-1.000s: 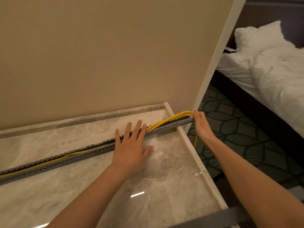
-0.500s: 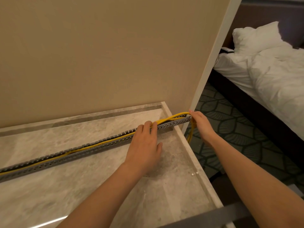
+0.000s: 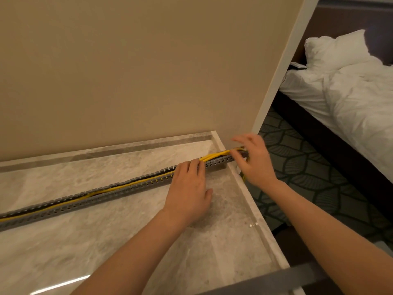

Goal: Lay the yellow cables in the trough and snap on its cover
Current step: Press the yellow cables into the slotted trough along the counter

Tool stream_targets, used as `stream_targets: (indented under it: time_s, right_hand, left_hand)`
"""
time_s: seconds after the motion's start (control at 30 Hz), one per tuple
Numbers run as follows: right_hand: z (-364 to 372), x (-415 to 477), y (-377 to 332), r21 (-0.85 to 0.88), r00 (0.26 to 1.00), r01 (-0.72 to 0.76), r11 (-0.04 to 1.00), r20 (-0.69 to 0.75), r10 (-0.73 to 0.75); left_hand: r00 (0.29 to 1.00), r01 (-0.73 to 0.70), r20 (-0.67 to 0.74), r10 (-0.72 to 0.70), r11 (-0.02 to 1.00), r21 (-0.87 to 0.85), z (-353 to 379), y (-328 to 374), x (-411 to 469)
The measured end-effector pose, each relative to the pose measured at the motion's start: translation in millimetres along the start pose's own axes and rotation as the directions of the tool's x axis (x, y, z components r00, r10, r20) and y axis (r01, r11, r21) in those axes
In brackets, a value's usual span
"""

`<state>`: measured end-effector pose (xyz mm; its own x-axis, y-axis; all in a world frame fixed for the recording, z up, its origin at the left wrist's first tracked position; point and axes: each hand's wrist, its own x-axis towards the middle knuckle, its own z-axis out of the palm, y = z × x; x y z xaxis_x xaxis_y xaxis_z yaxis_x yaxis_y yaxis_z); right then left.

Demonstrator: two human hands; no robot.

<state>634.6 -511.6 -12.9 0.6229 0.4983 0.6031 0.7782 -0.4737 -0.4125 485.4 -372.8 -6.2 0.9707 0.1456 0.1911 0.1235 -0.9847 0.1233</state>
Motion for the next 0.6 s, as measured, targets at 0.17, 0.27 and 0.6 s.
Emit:
stream_targets:
  time_s: [0.17, 0.27, 0.6]
  right_hand:
    - [1.8, -9.9, -23.0, -0.124, 0.887, 0.341, 0.932, 0.372, -0.275]
    - [1.7, -9.1, -28.7, -0.144, 0.87, 0.303, 0.942, 0.446, -0.211]
    - [12.6, -19.3, -38.1, -0.206, 0.897, 0.226, 0.952, 0.426, -0.121]
  left_hand:
    - [1.0, -0.011, -0.005, 0.012, 1.0, 0.018, 0.6, 2.2, 0.0]
    - [1.0, 0.008, 0.002, -0.008, 1.0, 0.005, 0.9, 2.4, 1.4]
    - [0.998, 0.066, 0.017, -0.066, 0.997, -0.027, 3.0, 3.0, 7.1]
